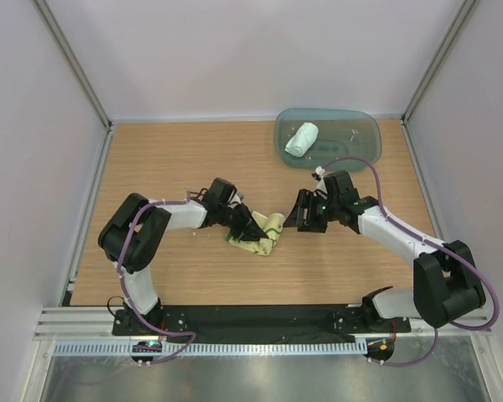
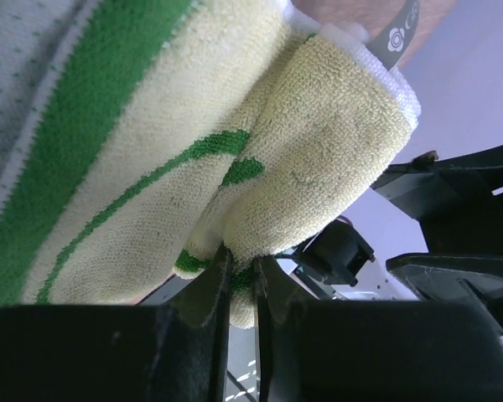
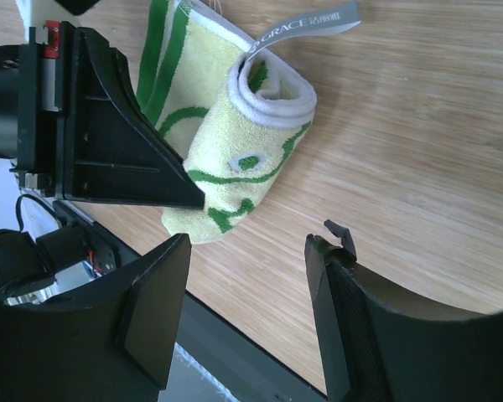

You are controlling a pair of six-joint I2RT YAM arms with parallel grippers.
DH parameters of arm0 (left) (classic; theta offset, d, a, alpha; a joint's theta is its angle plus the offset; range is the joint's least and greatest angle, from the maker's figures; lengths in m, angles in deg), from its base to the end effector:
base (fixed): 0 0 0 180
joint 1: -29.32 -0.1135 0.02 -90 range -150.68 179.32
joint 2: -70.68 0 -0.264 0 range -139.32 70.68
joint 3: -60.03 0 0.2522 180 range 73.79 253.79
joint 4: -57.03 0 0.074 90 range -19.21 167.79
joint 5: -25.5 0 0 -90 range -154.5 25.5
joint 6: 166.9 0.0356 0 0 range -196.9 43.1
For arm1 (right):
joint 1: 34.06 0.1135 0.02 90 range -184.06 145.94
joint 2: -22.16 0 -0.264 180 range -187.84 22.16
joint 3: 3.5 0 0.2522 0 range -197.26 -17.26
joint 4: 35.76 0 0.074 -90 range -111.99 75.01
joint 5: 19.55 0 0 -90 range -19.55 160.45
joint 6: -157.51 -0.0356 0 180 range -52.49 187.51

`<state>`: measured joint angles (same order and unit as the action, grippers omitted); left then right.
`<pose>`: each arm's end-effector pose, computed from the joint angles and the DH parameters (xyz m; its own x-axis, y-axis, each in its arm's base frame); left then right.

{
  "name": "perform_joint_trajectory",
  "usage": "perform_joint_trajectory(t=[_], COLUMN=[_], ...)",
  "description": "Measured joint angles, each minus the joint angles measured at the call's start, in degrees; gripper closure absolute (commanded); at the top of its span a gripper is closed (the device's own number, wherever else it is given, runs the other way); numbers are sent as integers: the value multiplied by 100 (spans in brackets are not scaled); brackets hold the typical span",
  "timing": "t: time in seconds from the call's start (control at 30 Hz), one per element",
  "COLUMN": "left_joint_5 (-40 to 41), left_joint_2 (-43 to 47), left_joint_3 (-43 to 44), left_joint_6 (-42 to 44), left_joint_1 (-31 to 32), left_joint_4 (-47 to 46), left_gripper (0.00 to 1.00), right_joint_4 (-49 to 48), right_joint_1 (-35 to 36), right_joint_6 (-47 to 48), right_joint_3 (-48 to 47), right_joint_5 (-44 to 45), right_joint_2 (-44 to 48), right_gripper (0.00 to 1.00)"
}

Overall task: Roll the towels
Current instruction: Roll the towel

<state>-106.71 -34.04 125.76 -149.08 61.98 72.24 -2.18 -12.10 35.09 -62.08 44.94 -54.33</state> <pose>0.2749 -0.2046 0.1287 -0.9045 -0.2578 0.3398 -0.4265 0.5426 -0.7237 0.2395 0.1131 0.2096 -0.9269 0.1480 -0.3449 -0.1058 0.7788 0.6183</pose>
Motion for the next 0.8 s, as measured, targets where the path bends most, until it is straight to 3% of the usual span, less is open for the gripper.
perform_joint_trajectory(t=[0.23, 0.47, 0.8], left_joint_5=[22, -13, -37], left_joint_2=[-22, -155, -175], left_joint_3=[-407, -463, -385], left_joint_6=[-247, -256, 116], left_joint_1=[-109, -188, -391], left_joint_4=[-345, -483, -175], left_gripper=[100, 100, 100], right_joint_4=[-962, -1860, -2938], right_joint_1=[221, 627, 813], right_joint_6=[-442, -855, -1335], right_joint_3=[428, 570, 525], right_joint_5=[-83, -7, 2], right_joint_2=[-297, -758, -1453], right_gripper=[37, 67, 69])
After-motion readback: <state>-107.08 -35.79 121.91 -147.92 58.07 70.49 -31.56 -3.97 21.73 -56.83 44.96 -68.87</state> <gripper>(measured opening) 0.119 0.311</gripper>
